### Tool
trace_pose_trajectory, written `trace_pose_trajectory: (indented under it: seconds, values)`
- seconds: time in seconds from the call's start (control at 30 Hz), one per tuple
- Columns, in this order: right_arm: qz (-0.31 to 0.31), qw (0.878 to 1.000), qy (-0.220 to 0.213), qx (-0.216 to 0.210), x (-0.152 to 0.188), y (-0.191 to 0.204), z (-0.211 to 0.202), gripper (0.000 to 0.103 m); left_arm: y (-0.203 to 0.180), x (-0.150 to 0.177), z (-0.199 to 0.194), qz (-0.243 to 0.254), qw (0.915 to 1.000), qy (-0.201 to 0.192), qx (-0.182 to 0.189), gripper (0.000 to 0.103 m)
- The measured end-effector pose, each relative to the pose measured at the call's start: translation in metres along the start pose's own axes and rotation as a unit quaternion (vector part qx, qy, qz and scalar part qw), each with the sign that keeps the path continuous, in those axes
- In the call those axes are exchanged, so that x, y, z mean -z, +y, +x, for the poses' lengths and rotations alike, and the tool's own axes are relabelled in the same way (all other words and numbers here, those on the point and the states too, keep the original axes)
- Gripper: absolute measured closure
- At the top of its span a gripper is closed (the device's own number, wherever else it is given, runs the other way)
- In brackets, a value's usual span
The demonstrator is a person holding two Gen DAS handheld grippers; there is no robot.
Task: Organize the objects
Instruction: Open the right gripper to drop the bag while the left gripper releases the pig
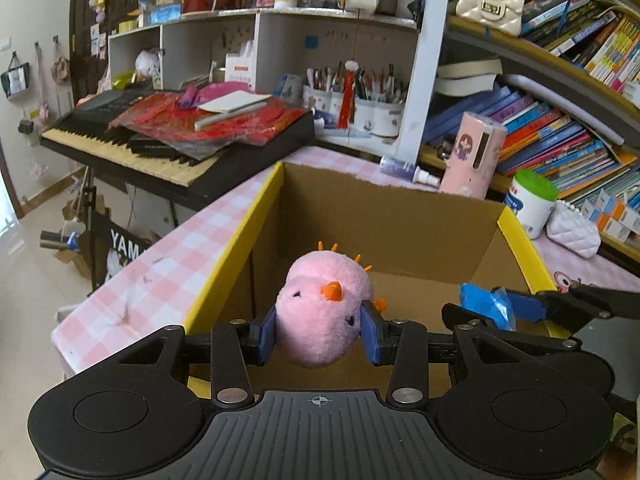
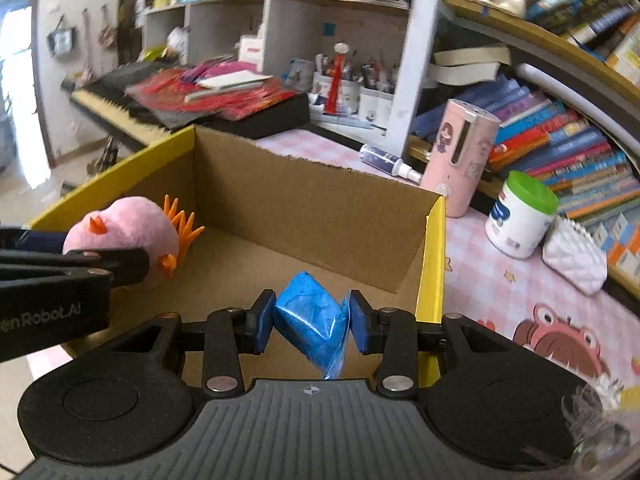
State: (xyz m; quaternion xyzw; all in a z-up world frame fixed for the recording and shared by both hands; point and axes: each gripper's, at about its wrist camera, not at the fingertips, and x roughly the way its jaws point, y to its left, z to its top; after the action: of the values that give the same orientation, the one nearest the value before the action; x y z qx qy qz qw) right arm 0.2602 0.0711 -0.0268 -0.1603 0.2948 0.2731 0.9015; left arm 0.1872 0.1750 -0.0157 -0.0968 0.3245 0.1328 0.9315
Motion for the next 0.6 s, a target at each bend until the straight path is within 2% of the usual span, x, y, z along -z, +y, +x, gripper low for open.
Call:
trace_pose_trajectory:
  seconds: [0.1,0.33,0.6]
  values:
    - [-0.036,0.999,0.008,-0.011,0.0,-0.003,0.004,0.066,-0.005,0.002,0.003,0.003,1.0,0.005,0.001,0.062]
    - [-0.069,0.997,0.017,-0.036,-0.002,-0.012,0.008,0.066,-0.013,0.005,0.012,0.006,0.9998,0.02,0.0,0.062]
    - [-0.073,0.996,0.019,-0.038,-0.002,-0.013,0.008,0.065,-0.014,0.007,0.014,0.002,0.9997,0.025,-0.001,0.063]
